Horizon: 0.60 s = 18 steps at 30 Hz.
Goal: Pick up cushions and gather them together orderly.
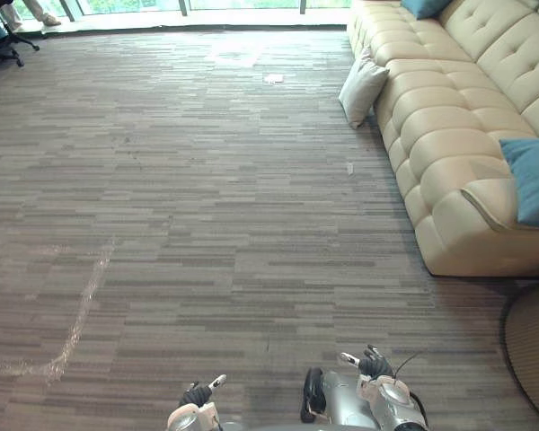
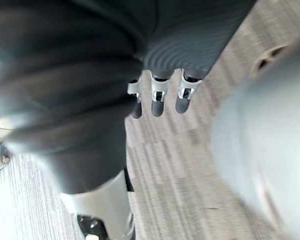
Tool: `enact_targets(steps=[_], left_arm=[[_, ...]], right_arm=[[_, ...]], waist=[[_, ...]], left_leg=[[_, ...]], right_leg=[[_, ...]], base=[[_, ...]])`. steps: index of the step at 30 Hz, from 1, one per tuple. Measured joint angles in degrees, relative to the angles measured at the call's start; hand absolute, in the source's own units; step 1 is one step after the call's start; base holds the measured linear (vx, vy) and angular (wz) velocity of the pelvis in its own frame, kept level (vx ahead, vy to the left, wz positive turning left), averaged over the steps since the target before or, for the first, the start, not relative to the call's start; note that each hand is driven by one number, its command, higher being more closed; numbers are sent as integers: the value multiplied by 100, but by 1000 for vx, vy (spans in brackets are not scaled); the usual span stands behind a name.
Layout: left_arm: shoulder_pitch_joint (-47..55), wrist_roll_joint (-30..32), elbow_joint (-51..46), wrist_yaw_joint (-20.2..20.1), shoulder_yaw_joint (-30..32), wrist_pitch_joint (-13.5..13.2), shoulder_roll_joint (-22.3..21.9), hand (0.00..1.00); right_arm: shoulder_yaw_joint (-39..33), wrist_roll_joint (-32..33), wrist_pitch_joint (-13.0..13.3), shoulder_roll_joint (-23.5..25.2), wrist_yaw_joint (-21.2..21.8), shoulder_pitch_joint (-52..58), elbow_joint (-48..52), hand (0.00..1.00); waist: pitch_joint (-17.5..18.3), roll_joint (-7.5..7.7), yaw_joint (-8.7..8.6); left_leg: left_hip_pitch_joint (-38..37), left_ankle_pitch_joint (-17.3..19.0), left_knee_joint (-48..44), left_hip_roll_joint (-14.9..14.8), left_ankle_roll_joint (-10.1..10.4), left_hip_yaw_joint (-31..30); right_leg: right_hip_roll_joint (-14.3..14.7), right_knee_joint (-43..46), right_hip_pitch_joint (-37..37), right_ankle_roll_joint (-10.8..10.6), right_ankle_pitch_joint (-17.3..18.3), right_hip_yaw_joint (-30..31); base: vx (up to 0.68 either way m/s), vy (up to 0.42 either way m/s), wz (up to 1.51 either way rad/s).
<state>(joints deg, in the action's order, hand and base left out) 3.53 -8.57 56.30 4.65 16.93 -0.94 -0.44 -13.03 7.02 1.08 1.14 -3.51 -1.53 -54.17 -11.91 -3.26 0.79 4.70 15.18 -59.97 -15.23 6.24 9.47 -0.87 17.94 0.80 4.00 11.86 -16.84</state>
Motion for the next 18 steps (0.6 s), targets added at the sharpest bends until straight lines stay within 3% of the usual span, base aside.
enact_targets(steps=[2,4,5,6,7,8,11,13,14,15,16,18], left_arm=[[5,-45,-116,-4,-34,-41,72,0],[-12,-51,-187,1,-62,-116,51,0],[-17,-63,-195,-9,-67,-126,48,0],[-7,-76,-196,0,-38,-130,41,0],[-12,-59,-170,12,-95,-126,131,0],[-17,-55,-161,15,-151,-130,179,0],[-29,-58,-158,4,-93,-122,254,0],[-27,-56,-66,14,-226,-107,260,0],[-41,-57,1,13,-348,-98,298,0],[-84,-58,72,15,-459,-68,431,0],[-86,-62,110,39,-439,-12,424,0],[-34,-56,122,45,-444,20,344,0]], right_arm=[[50,26,-16,104,0,-40,-137,0],[34,29,-16,114,1,-78,-191,0],[33,26,-17,99,2,-81,-215,0],[70,25,-20,98,-4,-70,-272,0],[203,16,-36,112,-7,-69,-367,0],[258,11,-36,136,12,-78,-383,0],[252,1,-35,166,5,10,-374,0],[253,-21,0,118,3,43,-352,0],[255,-23,-2,101,3,46,-347,0],[262,-27,-16,142,7,80,-287,0],[259,-28,-8,110,7,72,-236,0],[256,-33,18,75,11,176,-4,0]], waist=[[34,162,82],[30,189,208],[26,176,268],[29,191,312],[164,356,295],[167,426,232],[230,547,297],[264,520,283],[239,513,245],[171,602,197],[161,596,162],[150,486,120]], left_leg=[[693,223,722,91,-189,418],[962,37,2715,415,-156,536],[1118,-658,3940,614,-152,369],[1121,-1331,4276,708,-114,278],[1015,-1347,4295,927,-281,337],[1025,-1284,4191,946,-436,394],[1037,-789,3305,831,-771,639],[587,-376,3534,880,-754,739],[288,-106,3762,942,-677,744],[-4,21,3809,1092,-742,781],[-373,173,3867,1108,-749,802],[-1127,390,4267,1095,-742,845]], right_leg=[[-64,-667,-621,-68,-38,149],[-198,-1057,-984,-183,-60,254],[-271,-1287,-1229,-371,9,389],[-325,-1426,-1428,-454,34,502],[-483,-1552,-1533,-483,-2,634],[-549,-1535,-1520,-556,-126,678],[-651,-872,-1384,-672,-469,1193],[-756,892,-713,-867,-554,1445],[-859,2070,-167,-1214,-852,1514],[-1044,3370,434,-1211,-868,1578],[-1092,4065,765,-977,-655,1429],[-1057,4254,1229,-795,-270,952]], base=[[568,-14,-22],[544,109,-48],[550,201,-55],[803,301,-52],[591,218,-29],[706,264,-20],[487,202,-30],[371,181,-28],[488,174,-15],[495,85,-7],[407,42,-3],[422,30,-6]])
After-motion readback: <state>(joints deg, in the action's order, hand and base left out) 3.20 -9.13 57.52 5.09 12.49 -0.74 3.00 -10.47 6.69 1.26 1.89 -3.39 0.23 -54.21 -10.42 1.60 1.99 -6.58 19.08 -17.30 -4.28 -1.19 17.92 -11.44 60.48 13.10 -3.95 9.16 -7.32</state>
